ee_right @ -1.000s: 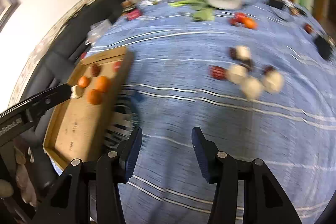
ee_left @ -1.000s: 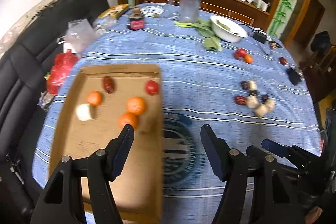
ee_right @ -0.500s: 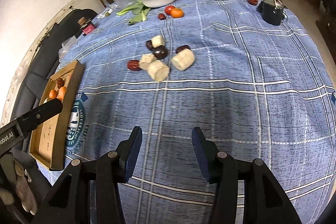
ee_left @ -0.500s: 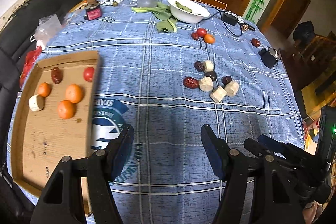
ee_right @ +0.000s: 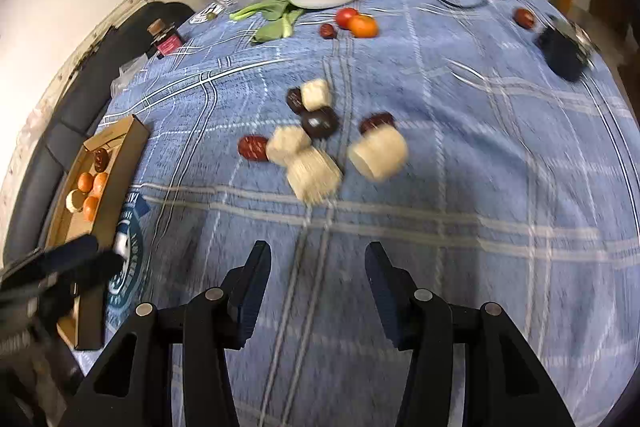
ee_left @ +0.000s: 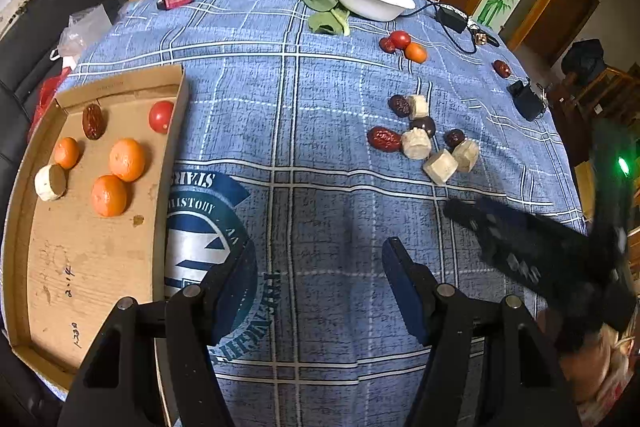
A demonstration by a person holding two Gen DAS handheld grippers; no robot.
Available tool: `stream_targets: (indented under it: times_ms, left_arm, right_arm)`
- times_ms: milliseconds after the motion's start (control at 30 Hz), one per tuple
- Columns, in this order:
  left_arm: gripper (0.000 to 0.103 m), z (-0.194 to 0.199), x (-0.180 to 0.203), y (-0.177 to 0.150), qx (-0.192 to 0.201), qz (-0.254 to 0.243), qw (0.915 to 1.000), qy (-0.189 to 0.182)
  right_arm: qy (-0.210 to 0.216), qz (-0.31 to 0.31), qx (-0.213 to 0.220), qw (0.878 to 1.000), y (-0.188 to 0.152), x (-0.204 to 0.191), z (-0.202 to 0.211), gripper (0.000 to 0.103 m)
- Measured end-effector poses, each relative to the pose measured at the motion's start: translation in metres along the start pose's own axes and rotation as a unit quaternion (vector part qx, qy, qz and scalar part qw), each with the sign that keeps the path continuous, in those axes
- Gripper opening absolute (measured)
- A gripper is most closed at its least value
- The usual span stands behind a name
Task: Organize fruits
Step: 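Move both open tools back over the remaining fruit pile, then grasp a red date with the left tool while the right tool grasps a yam chunk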
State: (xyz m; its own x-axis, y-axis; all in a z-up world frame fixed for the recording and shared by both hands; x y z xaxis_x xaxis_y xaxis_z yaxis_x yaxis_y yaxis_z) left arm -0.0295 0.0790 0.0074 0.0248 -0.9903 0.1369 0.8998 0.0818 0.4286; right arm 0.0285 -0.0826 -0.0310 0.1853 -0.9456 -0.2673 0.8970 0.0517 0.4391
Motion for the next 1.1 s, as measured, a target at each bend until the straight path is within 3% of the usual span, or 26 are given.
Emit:
stream_targets:
  times_ms: [233, 267, 333, 500, 633, 733, 867, 933, 967, 1100]
  left_arm:
    - [0.065, -0.011, -0.009, 0.011, -0.012, 0.003, 0.9999, -0.009]
    - [0.065, -0.014, -0.007, 0.015, -0.012, -0.003, 0.9999, -0.01]
    - [0.065, -0.02, -0.001, 0.023, -0.01, -0.017, 0.9997, -0.011]
    - [0.065, -0.048, 0.022, 0.043, -0.014, -0.065, 0.9973, -0.032]
    - [0.056, -0.069, 0.044, 0.062, -0.017, -0.108, 0.9925, -0.055]
    - [0.056, -0.084, 0.06, 0.073, -0.024, -0.151, 0.9847, -0.083]
    - [0.056, -0.11, 0.072, 0.075, -0.052, -0.193, 0.9755, -0.091]
    - [0.044, -0.111, 0.077, 0.077, -0.051, -0.212, 0.9721, -0.087]
    - [0.026, -0.11, 0.078, 0.078, -0.05, -0.214, 0.9722, -0.082]
    - [0.028, -0.11, 0.078, 0.075, -0.051, -0.205, 0.9733, -0.089]
  right_arm:
    - [-0.039, 0.036, -0.001, 0.999, 0.027, -0.01, -0.035, 0.052]
    - [-0.041, 0.034, -0.002, 0.999, 0.028, -0.008, -0.037, 0.051]
    - [-0.04, 0.023, 0.002, 0.999, 0.03, -0.003, -0.036, 0.034]
    - [-0.023, -0.004, -0.005, 1.0, 0.024, 0.007, -0.029, 0.034]
    - [-0.015, -0.028, -0.009, 0.999, 0.014, 0.018, -0.02, 0.034]
    - [-0.015, -0.038, -0.01, 0.999, 0.009, 0.023, -0.015, 0.034]
    - [-0.015, -0.044, -0.011, 0.999, 0.006, 0.027, -0.012, 0.034]
    - [-0.016, -0.043, -0.011, 0.999, 0.005, 0.028, -0.011, 0.034]
    - [-0.015, -0.043, -0.01, 0.999, 0.005, 0.028, -0.011, 0.034]
    - [-0.02, -0.039, -0.008, 0.999, 0.005, 0.027, -0.012, 0.035]
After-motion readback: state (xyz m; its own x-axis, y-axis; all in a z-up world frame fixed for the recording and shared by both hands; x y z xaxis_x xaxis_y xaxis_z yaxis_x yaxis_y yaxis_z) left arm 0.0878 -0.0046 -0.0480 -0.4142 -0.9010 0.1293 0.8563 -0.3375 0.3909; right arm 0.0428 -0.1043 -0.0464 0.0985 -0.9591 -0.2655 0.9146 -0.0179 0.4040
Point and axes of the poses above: each gripper's, at about its wrist camera, not at the fingertips, and z roughly against the way its jaws point, x to its right, y to its top, the point moved 7 cm from there along -z, roughly the way its jaws point, and after that the axes turned 3 degrees about -z, right-handed, at the moved point
